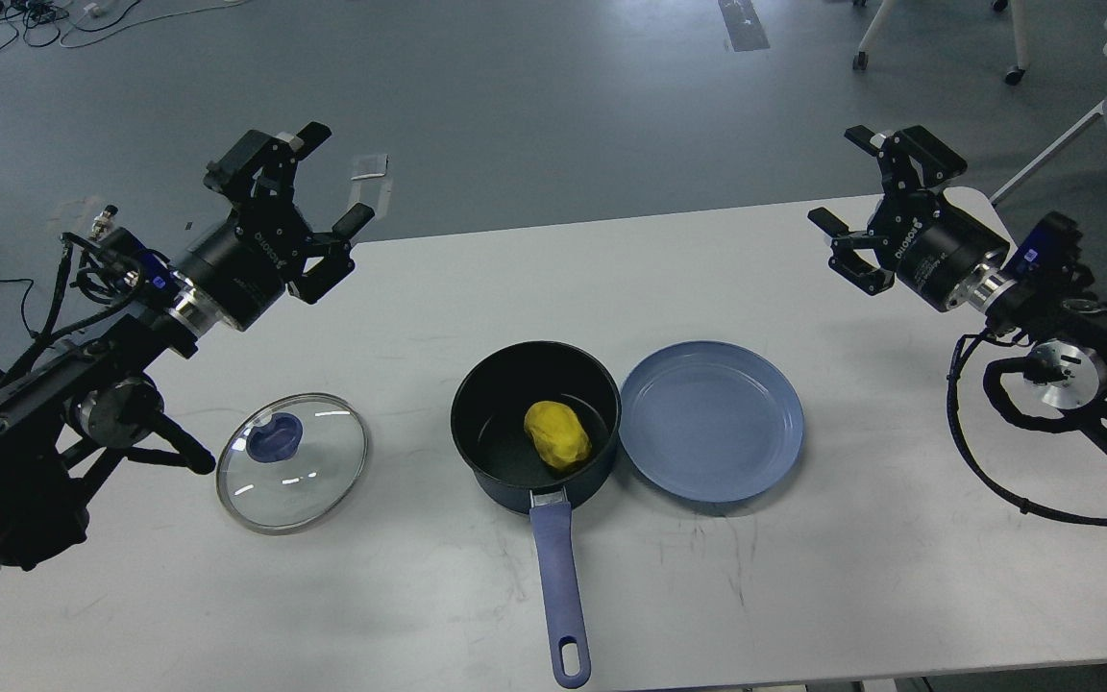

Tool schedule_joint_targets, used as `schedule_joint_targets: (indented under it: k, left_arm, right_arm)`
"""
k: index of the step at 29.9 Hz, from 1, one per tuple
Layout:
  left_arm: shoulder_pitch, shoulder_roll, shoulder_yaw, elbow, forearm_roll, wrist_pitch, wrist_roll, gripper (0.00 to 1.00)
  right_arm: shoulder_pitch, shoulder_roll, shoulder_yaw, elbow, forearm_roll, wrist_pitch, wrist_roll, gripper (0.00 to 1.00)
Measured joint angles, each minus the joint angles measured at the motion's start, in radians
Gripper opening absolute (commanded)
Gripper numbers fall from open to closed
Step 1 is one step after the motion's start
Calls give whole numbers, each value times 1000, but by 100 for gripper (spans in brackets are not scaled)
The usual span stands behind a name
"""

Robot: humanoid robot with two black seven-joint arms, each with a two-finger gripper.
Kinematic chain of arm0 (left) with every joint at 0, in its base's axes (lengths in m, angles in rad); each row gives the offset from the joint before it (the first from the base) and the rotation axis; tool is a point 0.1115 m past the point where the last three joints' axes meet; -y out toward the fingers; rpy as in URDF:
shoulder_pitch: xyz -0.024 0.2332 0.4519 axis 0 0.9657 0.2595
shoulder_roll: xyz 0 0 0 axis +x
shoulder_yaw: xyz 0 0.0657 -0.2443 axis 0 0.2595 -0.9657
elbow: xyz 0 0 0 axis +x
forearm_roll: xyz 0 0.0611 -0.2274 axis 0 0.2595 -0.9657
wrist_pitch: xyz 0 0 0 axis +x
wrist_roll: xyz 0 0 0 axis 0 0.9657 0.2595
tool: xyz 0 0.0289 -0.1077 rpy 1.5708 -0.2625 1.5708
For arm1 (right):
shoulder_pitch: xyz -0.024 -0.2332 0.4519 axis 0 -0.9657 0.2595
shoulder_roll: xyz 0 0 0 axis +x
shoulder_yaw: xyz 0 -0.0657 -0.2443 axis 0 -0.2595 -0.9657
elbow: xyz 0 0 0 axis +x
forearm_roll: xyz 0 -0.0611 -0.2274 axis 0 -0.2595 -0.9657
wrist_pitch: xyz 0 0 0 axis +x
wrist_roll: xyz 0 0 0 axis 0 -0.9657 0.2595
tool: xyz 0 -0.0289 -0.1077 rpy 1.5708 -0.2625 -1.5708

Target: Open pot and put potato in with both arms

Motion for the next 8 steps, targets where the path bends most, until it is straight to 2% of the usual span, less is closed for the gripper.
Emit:
schedule_joint_targets:
  k: [8]
  left_arm:
    - [24, -57, -1, 37, 0, 0, 0, 98]
  right_arm:
    - [-36, 8, 9, 0, 0, 0, 0, 100]
